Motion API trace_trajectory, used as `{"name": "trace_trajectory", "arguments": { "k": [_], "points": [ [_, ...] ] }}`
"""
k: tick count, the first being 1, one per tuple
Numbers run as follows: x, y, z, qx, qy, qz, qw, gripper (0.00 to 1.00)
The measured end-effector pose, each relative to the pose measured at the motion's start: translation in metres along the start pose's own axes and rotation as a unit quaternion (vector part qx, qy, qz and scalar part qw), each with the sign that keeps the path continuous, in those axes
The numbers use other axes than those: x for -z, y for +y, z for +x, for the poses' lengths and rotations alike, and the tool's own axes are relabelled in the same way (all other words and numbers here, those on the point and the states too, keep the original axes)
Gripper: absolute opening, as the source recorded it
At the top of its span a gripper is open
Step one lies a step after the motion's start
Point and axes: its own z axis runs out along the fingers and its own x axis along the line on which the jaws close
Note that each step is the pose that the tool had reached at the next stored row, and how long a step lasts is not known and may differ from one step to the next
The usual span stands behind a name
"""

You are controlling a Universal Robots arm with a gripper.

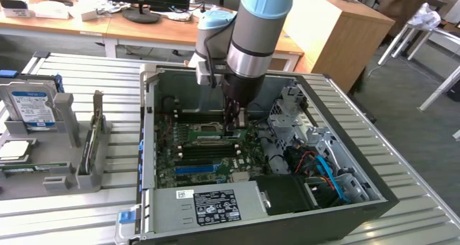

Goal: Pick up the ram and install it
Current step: 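Insert the ram into the slot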

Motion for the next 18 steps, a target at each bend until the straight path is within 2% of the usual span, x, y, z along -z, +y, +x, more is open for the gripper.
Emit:
{"name": "trace_trajectory", "arguments": {
  "k": [12, 18],
  "points": [
    [-0.013, 0.0003, 0.0, 0.0, -0.0001, 0.0, 1.0, 0.12],
    [-0.0131, 0.0003, 0.0, 0.0, 0.0, 0.0, 1.0, 0.12]
  ]
}}
